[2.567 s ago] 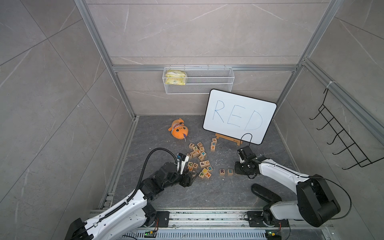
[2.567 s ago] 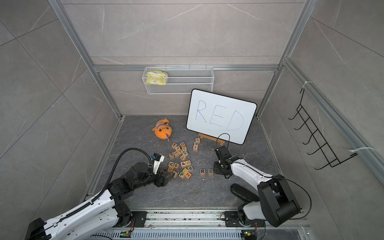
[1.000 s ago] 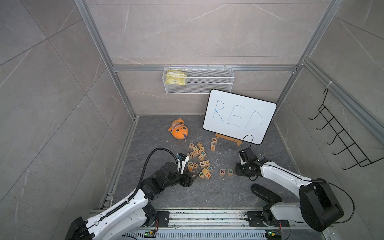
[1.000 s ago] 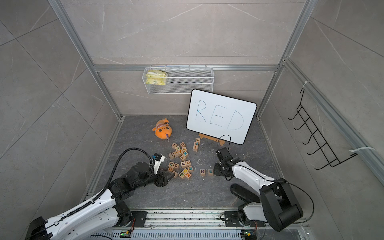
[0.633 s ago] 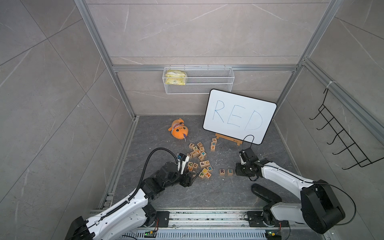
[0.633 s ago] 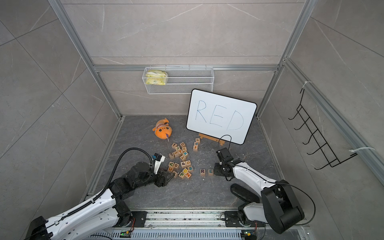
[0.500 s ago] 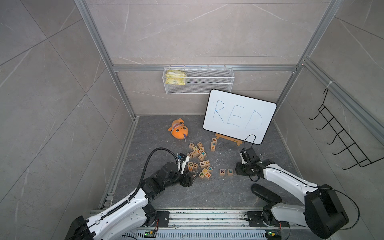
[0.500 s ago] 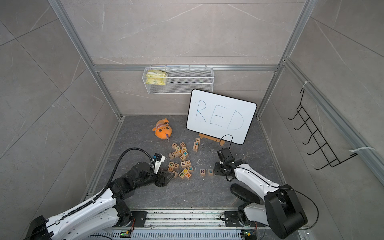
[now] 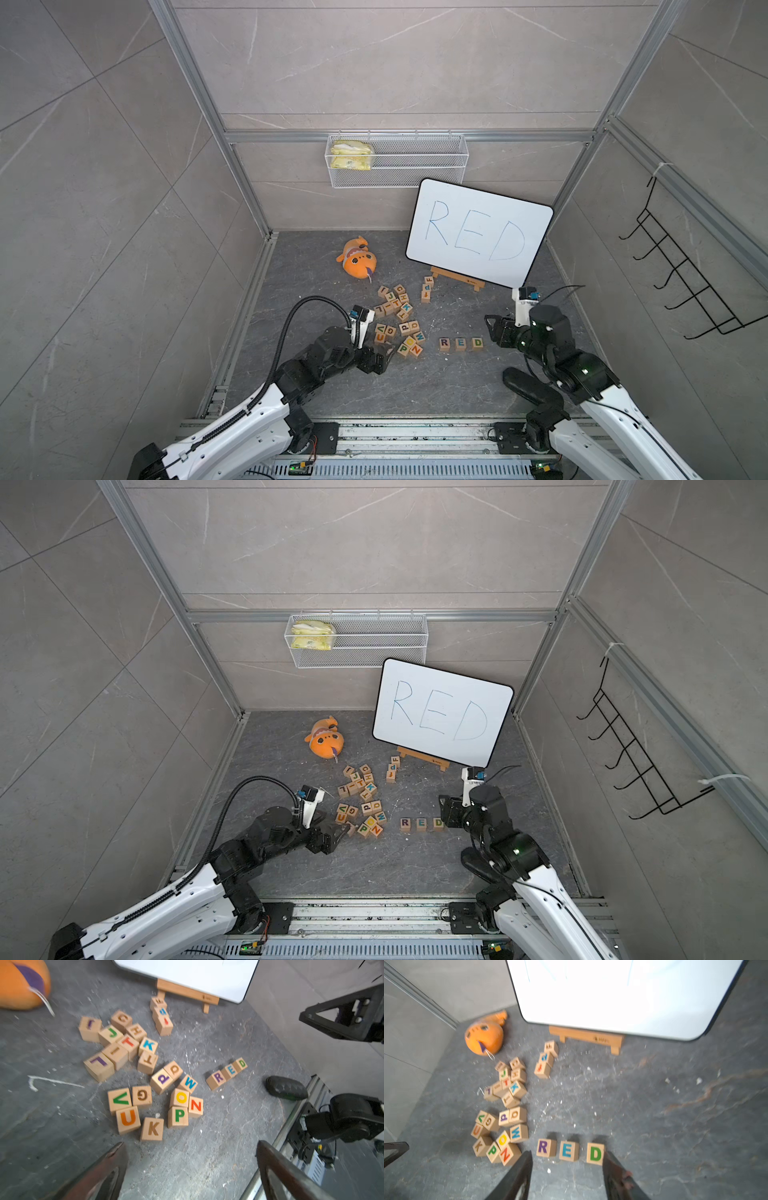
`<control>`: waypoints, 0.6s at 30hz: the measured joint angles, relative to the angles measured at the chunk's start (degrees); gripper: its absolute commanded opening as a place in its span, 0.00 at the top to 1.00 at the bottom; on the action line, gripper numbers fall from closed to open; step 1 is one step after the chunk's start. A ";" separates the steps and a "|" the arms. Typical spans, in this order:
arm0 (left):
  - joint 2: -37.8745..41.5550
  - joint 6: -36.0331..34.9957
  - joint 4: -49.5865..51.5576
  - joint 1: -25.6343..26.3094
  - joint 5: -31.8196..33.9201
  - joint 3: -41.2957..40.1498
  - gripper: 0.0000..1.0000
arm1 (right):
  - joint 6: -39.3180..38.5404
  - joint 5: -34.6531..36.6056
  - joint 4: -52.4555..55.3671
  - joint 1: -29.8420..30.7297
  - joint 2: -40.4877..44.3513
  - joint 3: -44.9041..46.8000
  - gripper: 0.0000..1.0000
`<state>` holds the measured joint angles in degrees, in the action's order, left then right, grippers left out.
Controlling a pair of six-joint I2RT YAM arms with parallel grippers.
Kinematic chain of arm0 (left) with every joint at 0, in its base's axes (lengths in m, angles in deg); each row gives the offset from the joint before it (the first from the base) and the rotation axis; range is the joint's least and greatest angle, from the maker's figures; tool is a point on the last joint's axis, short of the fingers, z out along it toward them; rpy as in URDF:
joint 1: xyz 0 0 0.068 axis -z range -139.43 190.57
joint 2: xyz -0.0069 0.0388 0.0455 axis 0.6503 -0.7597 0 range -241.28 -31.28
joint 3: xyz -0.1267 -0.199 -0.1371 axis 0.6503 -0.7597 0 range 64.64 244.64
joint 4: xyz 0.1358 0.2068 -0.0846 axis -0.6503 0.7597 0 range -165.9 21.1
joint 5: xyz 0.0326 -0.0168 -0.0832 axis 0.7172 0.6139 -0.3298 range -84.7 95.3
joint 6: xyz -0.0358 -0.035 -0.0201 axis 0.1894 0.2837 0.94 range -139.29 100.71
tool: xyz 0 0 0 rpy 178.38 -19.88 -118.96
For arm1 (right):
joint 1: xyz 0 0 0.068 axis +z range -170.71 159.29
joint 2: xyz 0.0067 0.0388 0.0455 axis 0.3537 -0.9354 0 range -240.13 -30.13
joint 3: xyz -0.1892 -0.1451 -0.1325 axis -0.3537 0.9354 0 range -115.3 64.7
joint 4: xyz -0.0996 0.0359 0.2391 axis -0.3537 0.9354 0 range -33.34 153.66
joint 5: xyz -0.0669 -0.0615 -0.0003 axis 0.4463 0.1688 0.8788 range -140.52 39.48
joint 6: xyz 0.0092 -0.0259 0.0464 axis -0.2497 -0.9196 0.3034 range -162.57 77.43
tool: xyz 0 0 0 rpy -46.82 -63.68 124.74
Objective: Assemble the uppercase word "red" with letter blocks
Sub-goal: Reset both arms
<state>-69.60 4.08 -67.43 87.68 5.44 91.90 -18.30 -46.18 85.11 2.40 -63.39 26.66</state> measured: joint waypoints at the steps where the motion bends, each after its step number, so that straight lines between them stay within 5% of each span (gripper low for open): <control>1: 2.05 -0.07 -0.04 0.07 2.27 0.00 0.00 | -0.26 1.42 -1.33 0.00 2.78 0.35 0.25; 3: 5.07 -0.07 -0.15 0.15 6.93 0.00 0.00 | -0.83 4.31 -5.27 0.00 8.70 2.21 0.00; 10: 7.67 -1.51 -0.42 0.15 22.91 0.70 0.00 | -4.76 13.00 -15.15 0.00 21.00 12.55 0.00; 18: 7.43 -13.60 -15.96 0.13 45.79 -5.88 0.00 | -16.13 17.84 -22.64 0.00 13.49 14.10 0.00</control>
<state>-62.17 -9.51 -83.38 87.81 51.23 86.02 -34.43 -28.34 62.47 2.40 -49.90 40.76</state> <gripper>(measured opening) 0.996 0.991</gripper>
